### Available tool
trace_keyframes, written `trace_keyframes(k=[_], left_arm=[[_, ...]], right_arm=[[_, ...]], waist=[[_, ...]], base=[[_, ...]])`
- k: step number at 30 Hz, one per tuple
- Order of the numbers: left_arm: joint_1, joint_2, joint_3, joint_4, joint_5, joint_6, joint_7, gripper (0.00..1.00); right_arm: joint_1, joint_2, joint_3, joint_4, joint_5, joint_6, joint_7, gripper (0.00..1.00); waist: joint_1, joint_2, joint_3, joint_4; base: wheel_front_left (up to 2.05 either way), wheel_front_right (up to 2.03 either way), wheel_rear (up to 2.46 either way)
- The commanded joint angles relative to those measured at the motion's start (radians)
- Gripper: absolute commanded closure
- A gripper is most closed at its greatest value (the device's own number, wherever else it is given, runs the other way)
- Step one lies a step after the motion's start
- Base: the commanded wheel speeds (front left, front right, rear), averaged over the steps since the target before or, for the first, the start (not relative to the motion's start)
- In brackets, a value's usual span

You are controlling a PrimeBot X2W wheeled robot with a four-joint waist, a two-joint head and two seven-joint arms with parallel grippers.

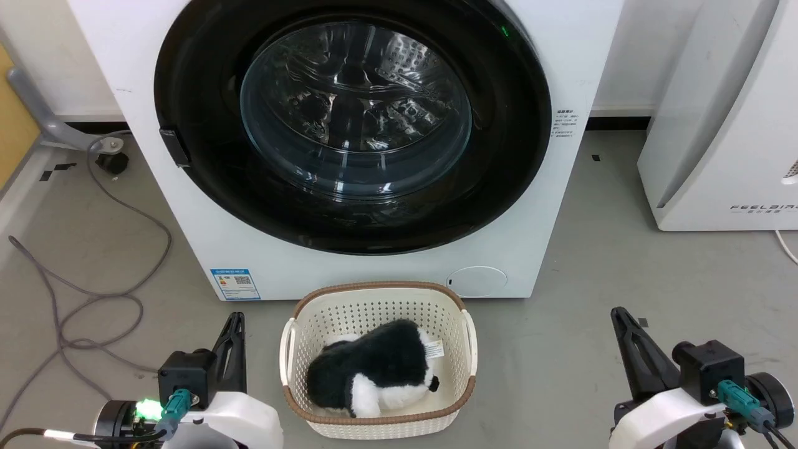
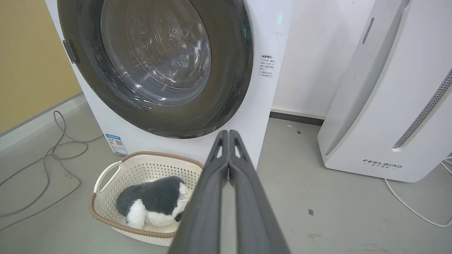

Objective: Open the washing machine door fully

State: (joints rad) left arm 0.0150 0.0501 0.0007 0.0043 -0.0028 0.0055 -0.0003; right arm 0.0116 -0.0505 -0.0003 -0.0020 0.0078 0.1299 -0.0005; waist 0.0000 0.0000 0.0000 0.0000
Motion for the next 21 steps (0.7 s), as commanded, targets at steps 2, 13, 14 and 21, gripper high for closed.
trace_keyframes(k=[2, 13, 14, 21], left_arm=[[0.0, 0.0, 0.0, 0.0, 0.0, 0.0, 0.0, 0.0], [-0.005, 0.0, -0.011, 0.002, -0.006, 0.022, -0.02, 0.0], [-0.005, 0.0, -0.012, 0.002, -0.006, 0.024, -0.022, 0.0], [-0.009, 0.0, -0.019, 0.001, -0.009, 0.039, -0.037, 0.0]], right_arm=[[0.0, 0.0, 0.0, 0.0, 0.0, 0.0, 0.0, 0.0], [-0.001, 0.0, -0.012, -0.01, 0.038, 0.0, -0.02, 0.0], [-0.001, 0.0, -0.012, -0.012, 0.044, 0.0, -0.022, 0.0], [-0.003, 0.0, -0.016, -0.022, 0.092, 0.0, -0.036, 0.13]], waist=[[0.0, 0.0, 0.0, 0.0], [0.0, 0.0, 0.004, 0.0], [0.0, 0.0, 0.004, 0.0], [0.0, 0.0, 0.007, 0.0]], base=[[0.0, 0.0, 0.0], [0.0, 0.0, 0.0], [0.0, 0.0, 0.0], [0.0, 0.0, 0.0]])
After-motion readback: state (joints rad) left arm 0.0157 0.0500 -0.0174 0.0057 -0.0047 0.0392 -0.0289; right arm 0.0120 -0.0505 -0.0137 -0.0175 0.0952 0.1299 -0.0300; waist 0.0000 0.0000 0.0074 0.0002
